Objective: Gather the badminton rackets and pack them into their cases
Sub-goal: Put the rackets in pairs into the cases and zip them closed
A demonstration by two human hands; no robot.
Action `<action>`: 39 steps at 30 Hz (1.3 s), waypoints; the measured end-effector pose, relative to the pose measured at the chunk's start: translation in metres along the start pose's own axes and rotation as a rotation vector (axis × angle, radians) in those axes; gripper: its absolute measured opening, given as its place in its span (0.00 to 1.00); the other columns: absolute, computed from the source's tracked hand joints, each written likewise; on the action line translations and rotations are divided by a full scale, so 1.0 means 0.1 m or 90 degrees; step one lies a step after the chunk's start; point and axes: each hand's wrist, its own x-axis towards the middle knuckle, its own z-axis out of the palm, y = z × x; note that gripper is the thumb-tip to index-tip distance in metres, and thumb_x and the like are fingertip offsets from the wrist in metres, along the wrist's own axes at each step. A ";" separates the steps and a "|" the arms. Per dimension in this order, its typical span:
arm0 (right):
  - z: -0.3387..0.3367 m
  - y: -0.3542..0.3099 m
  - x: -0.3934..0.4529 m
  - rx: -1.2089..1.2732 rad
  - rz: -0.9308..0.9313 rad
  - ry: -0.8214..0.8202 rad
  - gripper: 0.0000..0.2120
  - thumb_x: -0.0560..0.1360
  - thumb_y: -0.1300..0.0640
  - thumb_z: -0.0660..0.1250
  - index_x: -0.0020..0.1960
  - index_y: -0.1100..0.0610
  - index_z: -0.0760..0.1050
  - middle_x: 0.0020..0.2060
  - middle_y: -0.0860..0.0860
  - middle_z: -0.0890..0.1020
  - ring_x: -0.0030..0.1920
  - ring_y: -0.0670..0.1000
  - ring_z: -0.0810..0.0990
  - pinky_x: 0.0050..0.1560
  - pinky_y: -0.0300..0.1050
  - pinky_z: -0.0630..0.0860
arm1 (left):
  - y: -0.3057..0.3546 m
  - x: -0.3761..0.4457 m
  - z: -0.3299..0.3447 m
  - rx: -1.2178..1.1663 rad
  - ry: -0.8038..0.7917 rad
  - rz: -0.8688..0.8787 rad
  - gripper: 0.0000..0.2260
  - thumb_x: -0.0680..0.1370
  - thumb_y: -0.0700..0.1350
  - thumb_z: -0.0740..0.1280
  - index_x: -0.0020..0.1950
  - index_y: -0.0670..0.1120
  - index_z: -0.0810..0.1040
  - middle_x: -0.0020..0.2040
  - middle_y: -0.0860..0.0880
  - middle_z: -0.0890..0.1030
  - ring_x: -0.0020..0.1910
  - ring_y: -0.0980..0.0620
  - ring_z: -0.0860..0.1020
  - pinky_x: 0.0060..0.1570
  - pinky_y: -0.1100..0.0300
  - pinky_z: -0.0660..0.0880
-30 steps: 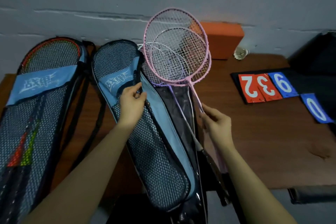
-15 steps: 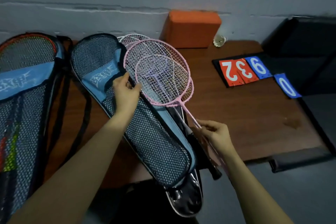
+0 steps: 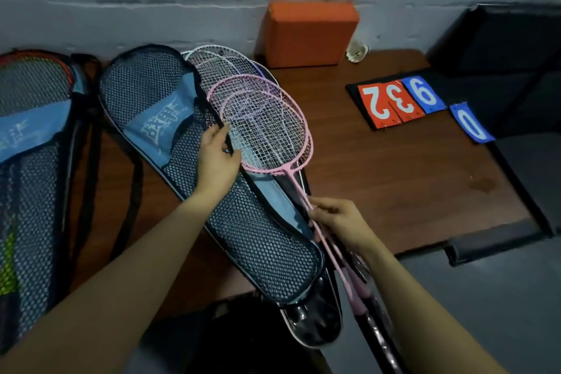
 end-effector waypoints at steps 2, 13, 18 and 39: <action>-0.02 0.00 -0.01 0.021 -0.001 0.003 0.16 0.71 0.69 0.68 0.58 0.63 0.78 0.32 0.59 0.80 0.23 0.52 0.76 0.28 0.41 0.76 | -0.03 0.00 0.00 -0.005 -0.005 -0.005 0.25 0.76 0.37 0.64 0.72 0.43 0.63 0.73 0.45 0.61 0.66 0.51 0.66 0.59 0.71 0.58; -0.14 0.03 -0.13 -0.116 0.001 0.001 0.13 0.72 0.66 0.68 0.49 0.50 0.83 0.24 0.54 0.76 0.22 0.51 0.69 0.26 0.40 0.65 | 0.12 0.06 -0.06 -0.049 -0.001 0.004 0.26 0.76 0.35 0.63 0.72 0.44 0.63 0.74 0.46 0.59 0.61 0.59 0.68 0.50 0.86 0.56; 0.08 -0.11 -0.09 -0.161 -0.019 -0.066 0.11 0.72 0.64 0.69 0.53 0.56 0.82 0.23 0.51 0.75 0.23 0.48 0.71 0.29 0.38 0.68 | 0.09 -0.08 -0.07 -0.079 -0.050 0.011 0.27 0.76 0.37 0.65 0.73 0.46 0.61 0.73 0.49 0.59 0.47 0.50 0.76 0.50 0.61 0.73; 1.42 -0.28 0.40 -0.172 -0.163 0.056 0.10 0.74 0.65 0.67 0.53 0.58 0.81 0.34 0.45 0.81 0.29 0.37 0.75 0.33 0.35 0.72 | -0.25 -0.46 -0.80 -0.206 0.083 0.043 0.16 0.73 0.31 0.67 0.61 0.37 0.76 0.50 0.46 0.74 0.41 0.67 0.75 0.44 0.77 0.71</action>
